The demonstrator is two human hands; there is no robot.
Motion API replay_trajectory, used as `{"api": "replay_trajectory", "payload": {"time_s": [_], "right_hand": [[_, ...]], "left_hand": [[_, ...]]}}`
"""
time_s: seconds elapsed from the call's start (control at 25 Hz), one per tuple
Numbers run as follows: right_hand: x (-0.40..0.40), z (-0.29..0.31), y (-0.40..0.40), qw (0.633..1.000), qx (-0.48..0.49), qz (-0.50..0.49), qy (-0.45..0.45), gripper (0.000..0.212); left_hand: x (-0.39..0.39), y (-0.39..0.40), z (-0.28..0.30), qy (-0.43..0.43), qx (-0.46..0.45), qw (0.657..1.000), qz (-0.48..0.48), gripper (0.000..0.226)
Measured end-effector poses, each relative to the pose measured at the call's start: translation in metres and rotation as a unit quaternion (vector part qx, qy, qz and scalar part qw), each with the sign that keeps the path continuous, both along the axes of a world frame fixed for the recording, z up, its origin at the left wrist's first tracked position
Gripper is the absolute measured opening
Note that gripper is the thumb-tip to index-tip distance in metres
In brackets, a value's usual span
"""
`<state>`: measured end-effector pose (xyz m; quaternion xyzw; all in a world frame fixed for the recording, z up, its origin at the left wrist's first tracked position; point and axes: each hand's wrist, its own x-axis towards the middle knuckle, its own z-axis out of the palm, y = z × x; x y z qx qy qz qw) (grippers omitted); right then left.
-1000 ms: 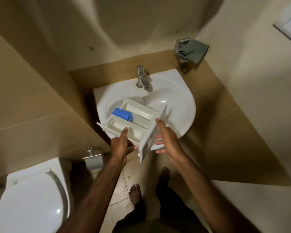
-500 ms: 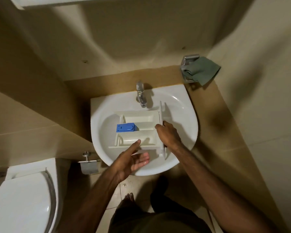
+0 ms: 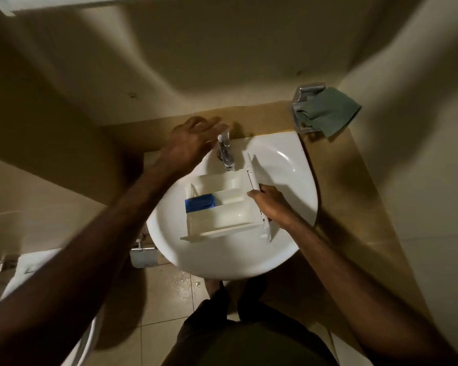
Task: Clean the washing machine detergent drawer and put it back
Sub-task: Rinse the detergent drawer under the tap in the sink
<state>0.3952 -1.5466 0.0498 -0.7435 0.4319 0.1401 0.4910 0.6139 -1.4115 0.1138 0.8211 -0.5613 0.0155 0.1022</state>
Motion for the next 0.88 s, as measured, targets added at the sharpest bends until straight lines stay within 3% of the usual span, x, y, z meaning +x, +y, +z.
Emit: {"api": "replay_trajectory", "payload": {"time_s": [0.08,0.16,0.28,0.48,0.72,0.88], "right_hand": [[0.001,-0.001,0.001,1.000,-0.007,0.004,0.004,0.040],[0.002,-0.003,0.003,1.000,-0.013,0.002,0.007,0.039],[0.003,-0.005,0.004,1.000,-0.007,-0.011,-0.004,0.043],[0.005,-0.004,0.008,0.999,0.006,-0.033,-0.015,0.037],[0.005,-0.002,0.011,0.999,-0.010,-0.035,-0.014,0.031],[0.006,-0.005,0.012,0.999,-0.017,-0.032,-0.014,0.036]], "left_hand": [[0.018,-0.027,-0.007,-0.092,0.100,0.986,-0.099,0.049],[0.026,-0.041,-0.014,-0.114,0.157,0.969,-0.151,0.046],[0.033,-0.046,-0.016,-0.097,0.144,0.969,-0.174,0.038],[0.028,-0.053,-0.017,-0.061,0.159,0.978,-0.120,0.051],[0.013,-0.063,-0.011,-0.006,0.120,0.992,-0.045,0.050],[0.011,-0.064,-0.011,0.010,0.104,0.993,-0.048,0.052]]}}
